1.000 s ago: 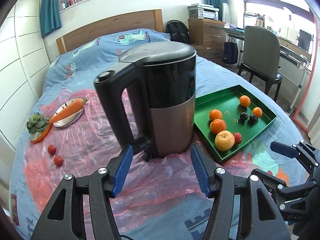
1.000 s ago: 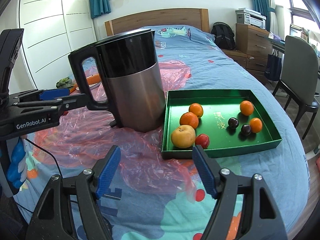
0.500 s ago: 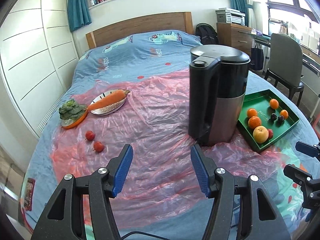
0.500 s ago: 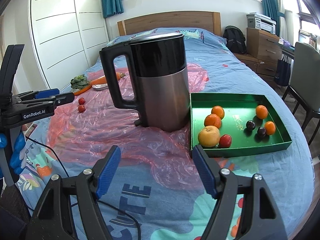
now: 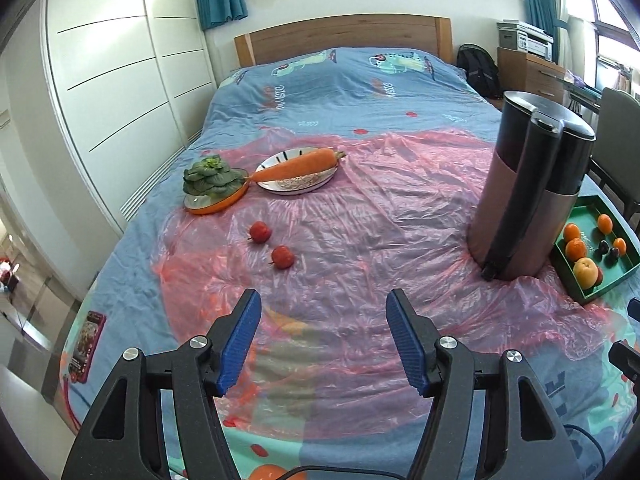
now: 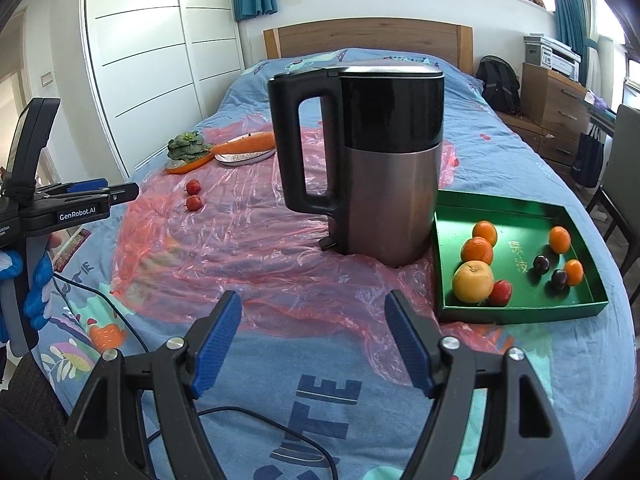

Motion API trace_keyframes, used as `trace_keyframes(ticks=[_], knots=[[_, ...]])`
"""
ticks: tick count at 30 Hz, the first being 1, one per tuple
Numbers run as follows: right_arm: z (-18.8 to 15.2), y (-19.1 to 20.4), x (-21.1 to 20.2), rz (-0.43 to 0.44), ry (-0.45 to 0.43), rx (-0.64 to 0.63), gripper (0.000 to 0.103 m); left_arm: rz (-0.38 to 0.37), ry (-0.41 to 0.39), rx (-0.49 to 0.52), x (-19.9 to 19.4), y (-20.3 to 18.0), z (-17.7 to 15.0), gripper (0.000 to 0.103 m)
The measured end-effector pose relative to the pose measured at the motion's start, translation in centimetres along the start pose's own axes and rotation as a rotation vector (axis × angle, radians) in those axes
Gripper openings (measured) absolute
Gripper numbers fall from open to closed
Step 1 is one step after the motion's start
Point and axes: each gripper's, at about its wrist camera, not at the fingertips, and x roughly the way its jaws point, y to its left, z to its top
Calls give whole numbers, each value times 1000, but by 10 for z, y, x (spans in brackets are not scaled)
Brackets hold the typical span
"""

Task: Organize fruits
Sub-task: 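Lift both open tools away from the tray toward the two red apples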

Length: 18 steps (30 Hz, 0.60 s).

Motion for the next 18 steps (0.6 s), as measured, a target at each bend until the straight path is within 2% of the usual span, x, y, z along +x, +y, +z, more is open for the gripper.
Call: trace_keyframes(ticks=[9, 18], knots=[[12, 28, 17, 26, 12, -33, 103, 70, 35, -76, 20, 53, -7, 59], [37, 63, 45, 79, 24, -93, 103, 97, 78, -134, 45, 96, -15, 59]])
